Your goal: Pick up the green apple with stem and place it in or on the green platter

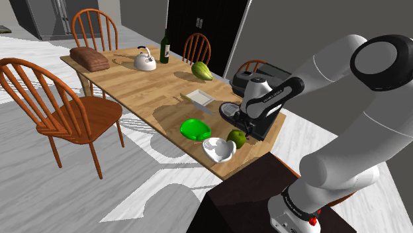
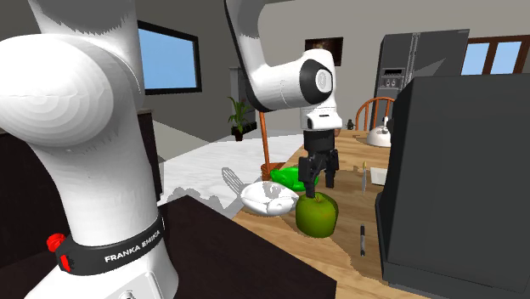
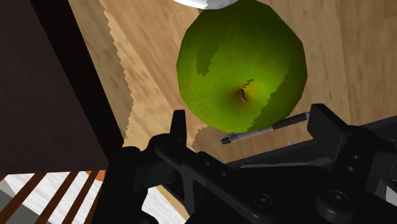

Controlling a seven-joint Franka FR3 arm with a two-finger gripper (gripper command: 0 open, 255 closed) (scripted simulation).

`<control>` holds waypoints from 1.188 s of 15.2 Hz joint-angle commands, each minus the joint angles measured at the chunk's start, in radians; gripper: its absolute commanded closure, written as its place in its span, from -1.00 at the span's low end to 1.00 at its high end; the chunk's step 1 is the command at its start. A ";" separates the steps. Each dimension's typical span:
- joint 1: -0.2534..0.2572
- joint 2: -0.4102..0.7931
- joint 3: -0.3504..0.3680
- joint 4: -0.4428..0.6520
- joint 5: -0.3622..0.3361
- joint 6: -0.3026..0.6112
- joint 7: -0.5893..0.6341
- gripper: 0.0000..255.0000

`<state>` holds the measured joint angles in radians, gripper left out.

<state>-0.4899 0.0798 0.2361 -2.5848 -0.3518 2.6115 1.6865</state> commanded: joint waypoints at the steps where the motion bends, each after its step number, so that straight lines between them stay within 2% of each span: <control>1: 0.000 0.000 0.000 0.000 0.000 0.000 0.000 -1.00; 2: 0.000 0.000 0.000 0.000 0.000 0.000 0.000 1.00; 11: 0.000 0.000 0.000 0.000 0.000 0.000 0.000 1.00; 18: 0.003 -0.102 0.014 0.002 0.092 -0.093 -0.077 1.00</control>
<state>-0.4894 -0.0084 0.2474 -2.5833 -0.2721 2.5324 1.6170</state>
